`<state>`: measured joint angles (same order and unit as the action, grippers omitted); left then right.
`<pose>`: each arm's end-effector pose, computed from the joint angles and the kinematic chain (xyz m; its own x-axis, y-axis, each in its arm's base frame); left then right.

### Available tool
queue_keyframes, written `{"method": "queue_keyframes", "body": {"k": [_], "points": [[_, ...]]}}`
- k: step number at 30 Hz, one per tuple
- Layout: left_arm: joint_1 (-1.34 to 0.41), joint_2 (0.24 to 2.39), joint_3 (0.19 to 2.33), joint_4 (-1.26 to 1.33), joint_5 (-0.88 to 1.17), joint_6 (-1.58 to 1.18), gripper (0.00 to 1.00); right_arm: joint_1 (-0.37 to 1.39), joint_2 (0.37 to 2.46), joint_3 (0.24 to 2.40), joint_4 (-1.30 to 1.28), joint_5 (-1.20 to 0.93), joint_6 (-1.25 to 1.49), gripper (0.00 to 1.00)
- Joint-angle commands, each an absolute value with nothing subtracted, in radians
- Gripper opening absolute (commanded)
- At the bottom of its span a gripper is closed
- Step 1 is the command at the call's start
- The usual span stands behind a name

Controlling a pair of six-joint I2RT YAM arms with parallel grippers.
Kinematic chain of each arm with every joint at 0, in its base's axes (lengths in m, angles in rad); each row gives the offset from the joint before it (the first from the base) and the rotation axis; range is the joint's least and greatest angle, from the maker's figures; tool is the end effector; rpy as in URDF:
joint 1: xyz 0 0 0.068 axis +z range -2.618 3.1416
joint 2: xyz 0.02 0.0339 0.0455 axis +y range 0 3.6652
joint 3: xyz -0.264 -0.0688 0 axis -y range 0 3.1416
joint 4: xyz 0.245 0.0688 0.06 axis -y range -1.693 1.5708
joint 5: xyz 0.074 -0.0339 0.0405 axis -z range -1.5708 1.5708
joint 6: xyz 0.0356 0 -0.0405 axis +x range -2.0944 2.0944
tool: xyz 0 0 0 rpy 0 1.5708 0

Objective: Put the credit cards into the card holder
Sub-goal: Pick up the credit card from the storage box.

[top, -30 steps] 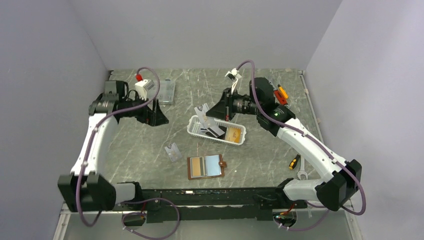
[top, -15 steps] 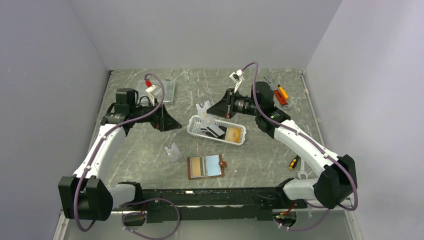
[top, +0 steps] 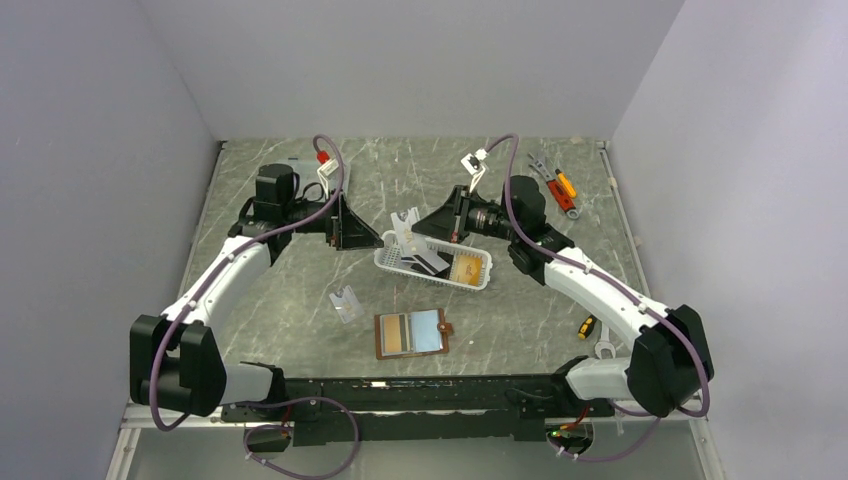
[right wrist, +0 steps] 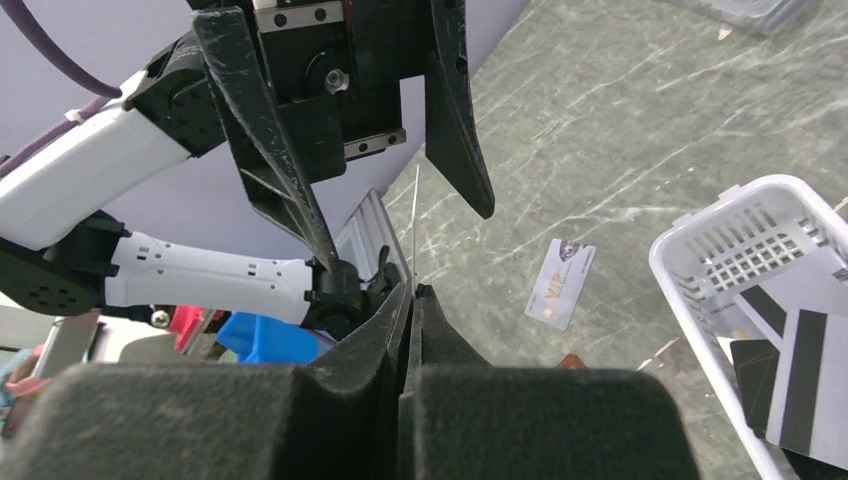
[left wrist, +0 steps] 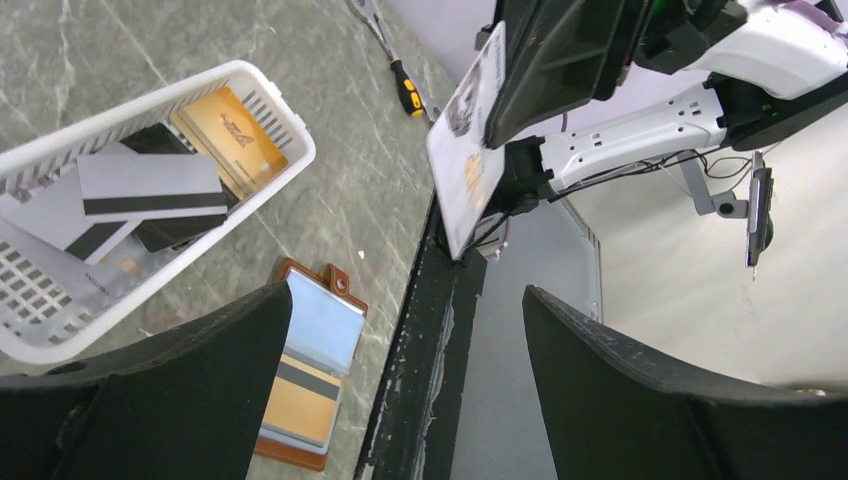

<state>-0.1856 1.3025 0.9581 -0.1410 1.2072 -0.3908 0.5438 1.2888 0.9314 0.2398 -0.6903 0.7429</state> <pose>0.2666 -0.0839 0.3014 -0.7585 0.0046 -0.6517 0.6372 0.2149 -0.7401 0.2431 0.1735 0.3257 -0.7099 0.1803 -0.6809 -0.6245 0.2861 0.7268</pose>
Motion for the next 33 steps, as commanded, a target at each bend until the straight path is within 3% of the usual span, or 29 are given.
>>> {"method": "queue_keyframes", "body": {"k": [1, 6, 19, 24, 27, 33], "points": [[-0.191, 1.294, 0.963, -0.014, 1.255, -0.465, 0.92, 0.540, 1.292, 0.912, 0.400, -0.734, 0.817, 0.00], [-0.193, 1.299, 0.966, 0.004, 1.261, -0.487, 0.93, 0.540, 1.303, 0.884, 0.461, -0.748, 0.866, 0.00], [-0.205, 1.325, 0.907, 0.364, 1.321, -0.778, 0.66, 0.561, 1.393, 0.857, 0.658, -0.754, 0.964, 0.00], [-0.205, 1.321, 0.919, 0.284, 1.313, -0.718, 0.65, 0.570, 1.412, 0.857, 0.684, -0.757, 0.975, 0.00], [-0.206, 1.323, 0.902, 0.376, 1.323, -0.793, 0.64, 0.578, 1.421, 0.859, 0.686, -0.754, 0.973, 0.00], [-0.206, 1.327, 0.881, 0.528, 1.347, -0.916, 0.42, 0.587, 1.447, 0.853, 0.713, -0.750, 0.980, 0.00]]}}
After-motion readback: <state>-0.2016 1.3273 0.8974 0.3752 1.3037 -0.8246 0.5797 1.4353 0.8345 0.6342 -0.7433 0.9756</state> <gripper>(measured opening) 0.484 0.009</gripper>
